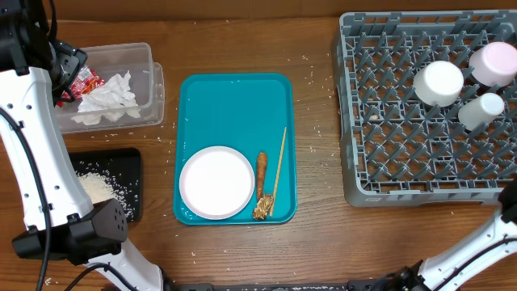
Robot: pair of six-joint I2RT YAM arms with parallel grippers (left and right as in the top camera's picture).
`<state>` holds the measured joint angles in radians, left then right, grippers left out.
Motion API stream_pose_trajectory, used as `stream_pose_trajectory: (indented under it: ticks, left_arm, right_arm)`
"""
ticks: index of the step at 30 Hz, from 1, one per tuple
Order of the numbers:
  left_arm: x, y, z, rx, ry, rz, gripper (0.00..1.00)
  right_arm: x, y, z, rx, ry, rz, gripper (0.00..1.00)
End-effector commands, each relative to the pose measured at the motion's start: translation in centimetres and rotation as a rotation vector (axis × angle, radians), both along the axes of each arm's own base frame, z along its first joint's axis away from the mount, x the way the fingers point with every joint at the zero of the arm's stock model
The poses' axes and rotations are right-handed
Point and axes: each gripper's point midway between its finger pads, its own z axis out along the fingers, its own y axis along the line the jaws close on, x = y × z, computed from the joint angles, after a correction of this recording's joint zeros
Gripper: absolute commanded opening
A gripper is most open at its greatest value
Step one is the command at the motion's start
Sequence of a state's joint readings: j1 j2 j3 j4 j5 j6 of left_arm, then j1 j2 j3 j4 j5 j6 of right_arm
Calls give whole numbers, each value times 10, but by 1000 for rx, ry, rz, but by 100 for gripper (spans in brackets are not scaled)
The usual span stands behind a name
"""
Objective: Sort waste into correct bins and load items into the dishwasher
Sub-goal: 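Set the pink bowl in the rack and open the right gripper, then move the right gripper back toward the teal tray, then grasp the white plate's rim with the right gripper and lift it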
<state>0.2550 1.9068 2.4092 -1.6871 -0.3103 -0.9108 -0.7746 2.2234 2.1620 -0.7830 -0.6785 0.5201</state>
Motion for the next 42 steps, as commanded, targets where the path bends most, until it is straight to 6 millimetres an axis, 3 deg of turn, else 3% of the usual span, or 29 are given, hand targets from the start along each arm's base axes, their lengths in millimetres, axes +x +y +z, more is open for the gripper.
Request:
stream_pose_trajectory:
  ticks: [1, 2, 5, 8, 10, 11, 13, 14, 17, 19, 21, 27, 31, 35, 42]
  left_arm:
    - [-1, -2, 4, 2, -13, 6, 100]
    - [-1, -2, 4, 2, -13, 6, 100]
    - [-1, -2, 4, 2, -13, 6, 100]
    - [-1, -2, 4, 2, -13, 6, 100]
    - [-1, -2, 4, 2, -13, 6, 100]
    - [-1, -2, 4, 2, -13, 6, 100]
    - [-1, -2, 4, 2, -13, 6, 100]
    - [-1, -2, 4, 2, -13, 6, 100]
    - [-1, -2, 4, 2, -13, 6, 100]
    - [-1, -2, 4, 2, -13, 6, 100]
    - [-1, -2, 4, 2, -13, 6, 100]
    - [-1, -2, 4, 2, -13, 6, 100]
    - [-1, -2, 4, 2, -13, 6, 100]
    - [-1, -2, 4, 2, -13, 6, 100]
    - [-1, -2, 4, 2, -13, 6, 100]
  right_arm:
    - [-10, 11, 50, -343, 95, -63, 22]
    - [-10, 21, 54, -357, 106, -53, 22]
    - [-4, 79, 70, -356, 114, 52, 22]
    - [-1, 154, 72, -319, 116, 255, 24]
    - [-4, 205, 63, -295, 154, 393, 27]
    - [-8, 229, 56, -289, 185, 458, 31]
    - [-19, 277, 40, -295, 257, 596, 58]
    - [-30, 316, 26, -314, 332, 699, 74]
    - [-49, 373, 3, -375, 459, 829, 86]
    - [-62, 412, -11, -435, 518, 920, 99]
    - [-71, 446, -22, -506, 556, 988, 100]
    - [-96, 526, -55, -578, 636, 1061, 100]
    - [-118, 563, -71, -587, 678, 1116, 100]
    - [-138, 592, -85, -619, 696, 1195, 100]
    - [-159, 623, -111, -646, 732, 1257, 100]
